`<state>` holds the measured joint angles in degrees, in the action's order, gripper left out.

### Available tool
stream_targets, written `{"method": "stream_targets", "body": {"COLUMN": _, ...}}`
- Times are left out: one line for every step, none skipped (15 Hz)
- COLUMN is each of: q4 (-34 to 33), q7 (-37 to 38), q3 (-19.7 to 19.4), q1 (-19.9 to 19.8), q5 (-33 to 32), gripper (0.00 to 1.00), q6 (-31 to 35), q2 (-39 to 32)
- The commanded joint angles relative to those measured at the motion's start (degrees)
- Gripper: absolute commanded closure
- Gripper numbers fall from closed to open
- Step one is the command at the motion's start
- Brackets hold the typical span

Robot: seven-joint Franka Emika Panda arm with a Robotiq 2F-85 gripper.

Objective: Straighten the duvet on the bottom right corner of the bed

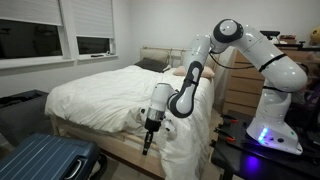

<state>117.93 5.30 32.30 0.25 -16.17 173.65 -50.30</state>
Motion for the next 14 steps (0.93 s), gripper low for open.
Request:
{"method": "stream_targets", "body": {"q4": -1.81, "q7": -0.61, "q3": -2.08, "q1": 11.08, "q5": 7.94, "gripper": 1.0, "q6": -7.3, "q2": 3.97}}
{"method": "stream_targets", "body": {"q4": -3.07, "q7": 6.33, "q3": -6.36, "q1": 16.33, "q5": 4.32, "gripper": 1.0, "q6": -9.02, "q2": 5.77}}
{"method": "stream_targets", "body": {"q4": -4.06, "q7": 8.28, "q3": -9.21, "q1": 20.28, "q5": 4.1, "gripper": 0.74, "q6": -10.48, "q2": 6.46}}
{"method": "stream_targets", "body": {"q4": -5.17, "q7": 7.34, "q3": -13.53, "q1": 25.67, "q5": 7.96, "gripper": 0.72, "q6": -12.02, "q2": 8.05}}
{"method": "stream_targets", "body": {"q4": -6.19, "q7": 9.24, "q3": -17.33, "q1": 29.47, "q5": 7.25, "gripper": 0.66, "q6": -13.58, "q2": 8.85}}
{"method": "stream_targets", "body": {"q4": -7.07, "q7": 10.83, "q3": -21.33, "q1": 33.29, "q5": 6.3, "gripper": 0.57, "q6": -15.12, "q2": 9.6}}
{"method": "stream_targets", "body": {"q4": -8.15, "q7": 12.78, "q3": -24.86, "q1": 36.45, "q5": 5.14, "gripper": 0.51, "q6": -17.42, "q2": 10.47}}
{"method": "stream_targets", "body": {"q4": -9.03, "q7": 14.9, "q3": -28.48, "q1": 39.58, "q5": 3.74, "gripper": 0.44, "q6": -19.24, "q2": 11.03}}
{"method": "stream_targets", "body": {"q4": -9.58, "q7": 16.99, "q3": -31.95, "q1": 42.42, "q5": 2.3, "gripper": 0.35, "q6": -20.89, "q2": 11.68}}
{"method": "stream_targets", "body": {"q4": -10.61, "q7": 19.25, "q3": -35.07, "q1": 44.97, "q5": 0.7, "gripper": 0.28, "q6": -23.11, "q2": 12.06}}
{"method": "stream_targets", "body": {"q4": -10.87, "q7": 21.72, "q3": -38.04, "q1": 47.05, "q5": -1.23, "gripper": 0.2, "q6": -24.42, "q2": 12.23}}
{"method": "stream_targets", "body": {"q4": -11.44, "q7": 24.25, "q3": -40.66, "q1": 48.88, "q5": -3.24, "gripper": 0.13, "q6": -26.19, "q2": 12.33}}
{"method": "stream_targets", "body": {"q4": -11.73, "q7": 26.81, "q3": -43.06, "q1": 50.52, "q5": -5.32, "gripper": 0.05, "q6": -27.69, "q2": 12.27}}
{"method": "stream_targets", "body": {"q4": -12.12, "q7": 29.27, "q3": -45.14, "q1": 51.99, "q5": -7.39, "gripper": 0.01, "q6": -29.67, "q2": 12.22}}
